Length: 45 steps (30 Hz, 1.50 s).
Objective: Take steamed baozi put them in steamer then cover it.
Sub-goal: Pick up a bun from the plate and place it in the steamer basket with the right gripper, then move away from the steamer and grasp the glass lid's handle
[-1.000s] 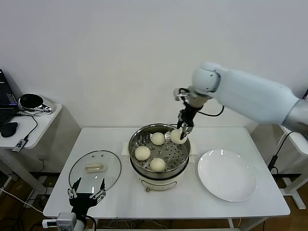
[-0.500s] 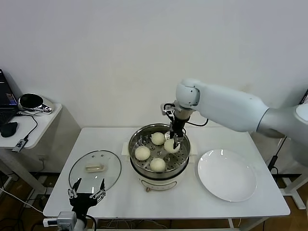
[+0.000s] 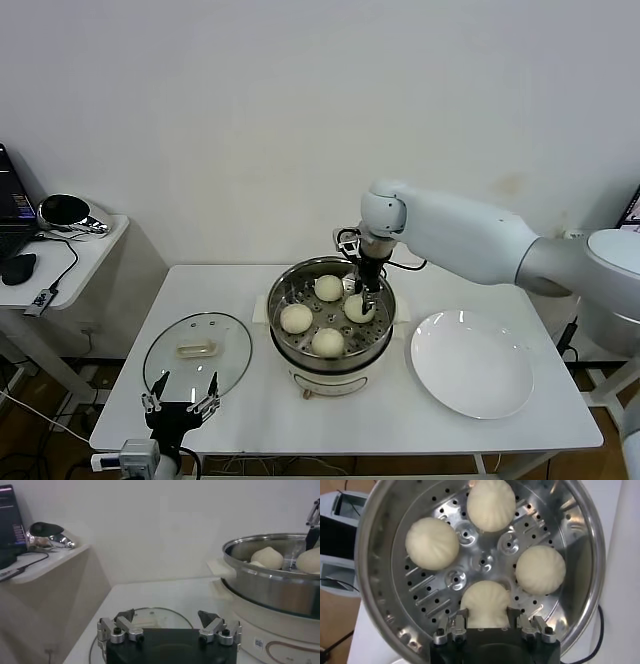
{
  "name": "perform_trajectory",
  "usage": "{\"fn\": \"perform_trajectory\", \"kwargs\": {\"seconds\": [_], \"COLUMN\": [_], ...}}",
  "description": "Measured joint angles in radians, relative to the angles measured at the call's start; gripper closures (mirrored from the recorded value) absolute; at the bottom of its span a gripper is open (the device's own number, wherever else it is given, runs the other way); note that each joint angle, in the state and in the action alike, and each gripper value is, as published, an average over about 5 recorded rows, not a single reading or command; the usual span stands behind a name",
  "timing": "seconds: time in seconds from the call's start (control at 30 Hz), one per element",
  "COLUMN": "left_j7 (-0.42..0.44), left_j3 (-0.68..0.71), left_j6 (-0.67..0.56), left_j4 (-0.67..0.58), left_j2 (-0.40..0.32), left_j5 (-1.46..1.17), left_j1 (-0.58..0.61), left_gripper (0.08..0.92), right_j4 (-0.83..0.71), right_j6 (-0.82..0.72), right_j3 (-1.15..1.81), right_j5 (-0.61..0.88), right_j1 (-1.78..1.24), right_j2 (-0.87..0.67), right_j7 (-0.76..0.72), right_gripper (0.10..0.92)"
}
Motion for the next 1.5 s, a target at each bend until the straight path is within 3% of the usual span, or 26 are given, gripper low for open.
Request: {"fn": "perform_trajectory", "kwargs": {"seconds": [0.13, 0.43, 0.83, 1.17, 1.5], "left_j7": [0.0, 0.002, 0.013, 0.015, 0.018], "left_j3": [0.004, 0.007, 0.007, 0.016, 0.038], "left_j6": [0.001, 0.001, 0.003, -0.022, -0.072], "left_j4": [0.0, 0.001, 0.005, 0.025, 0.057], "left_j2": [-0.002, -0.003, 0.005, 0.027, 0.046], "left_j5": [0.002, 0.007, 0.003, -0.047, -0.091], "left_j1": [-0.001, -0.002, -0.011, -0.038, -0.073], "left_gripper": [0.177, 0.177, 0.177, 0.177, 0.177], "right_j4": [0.002, 0.031, 0.151, 0.332, 0.513], "right_j6": [-0.002, -0.008, -0.004, 0.017, 0.105], "right_j3": [0.007, 0.038, 0.142, 0.468, 1.052], "right_j5": [-0.005, -0.007, 0.064, 0.209, 0.307], "right_j1": [-0.008, 0.0, 0.047, -0.181, -0.738], "right_j2": [-0.007, -0.043, -0.218, -0.479, -0.637], "right_j7": [0.007, 0.01, 0.042, 0.363, 0.641], "right_gripper": [0.451, 0.22, 0.203, 0.203, 0.203]}}
